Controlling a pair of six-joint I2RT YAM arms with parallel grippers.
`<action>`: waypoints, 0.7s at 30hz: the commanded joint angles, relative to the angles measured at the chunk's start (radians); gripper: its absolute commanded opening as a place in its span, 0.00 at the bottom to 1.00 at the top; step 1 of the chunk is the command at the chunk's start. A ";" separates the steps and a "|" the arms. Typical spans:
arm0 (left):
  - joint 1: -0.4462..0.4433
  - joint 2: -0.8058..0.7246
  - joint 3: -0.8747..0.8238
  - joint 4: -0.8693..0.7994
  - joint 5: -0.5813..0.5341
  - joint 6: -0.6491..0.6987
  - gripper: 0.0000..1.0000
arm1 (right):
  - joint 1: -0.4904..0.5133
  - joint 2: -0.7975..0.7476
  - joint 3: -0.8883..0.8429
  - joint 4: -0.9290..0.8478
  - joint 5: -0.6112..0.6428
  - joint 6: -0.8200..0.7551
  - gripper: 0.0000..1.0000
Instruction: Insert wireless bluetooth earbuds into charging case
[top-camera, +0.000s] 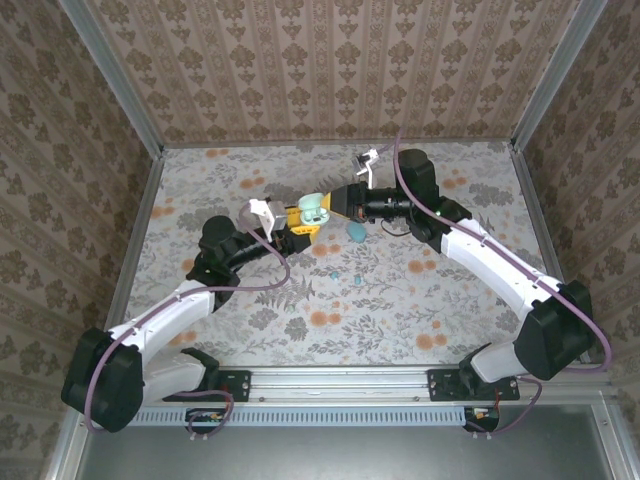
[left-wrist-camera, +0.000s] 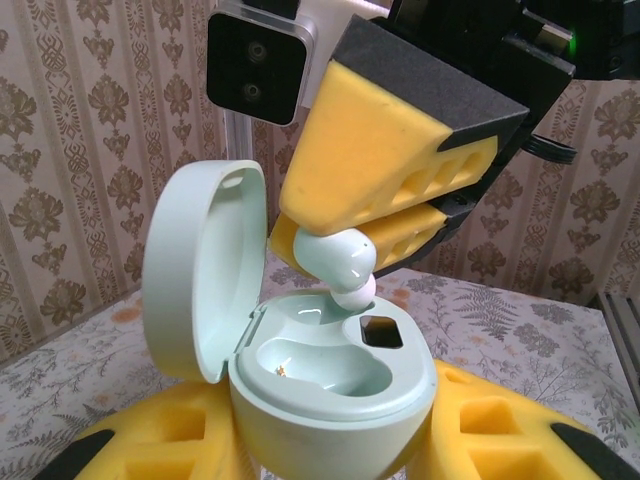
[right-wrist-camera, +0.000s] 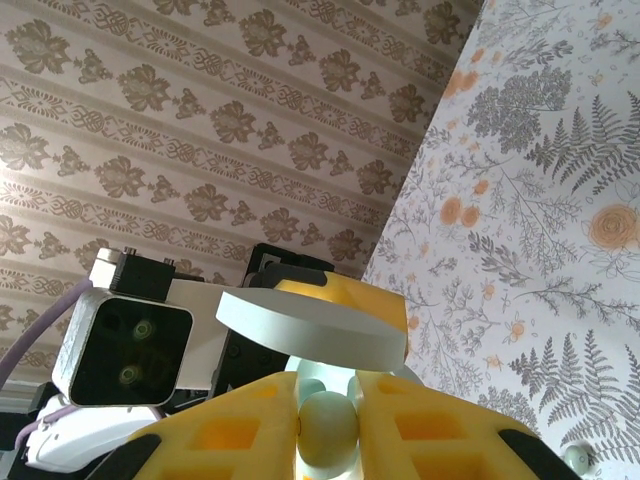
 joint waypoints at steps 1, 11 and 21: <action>-0.006 0.005 0.038 0.053 0.008 -0.016 0.28 | 0.006 -0.027 -0.011 0.040 0.028 0.005 0.23; -0.006 0.016 0.035 0.098 -0.017 -0.034 0.28 | 0.016 -0.028 0.030 -0.150 0.016 -0.145 0.29; -0.006 0.023 0.043 0.098 -0.006 -0.037 0.28 | 0.016 -0.027 0.074 -0.192 0.039 -0.153 0.38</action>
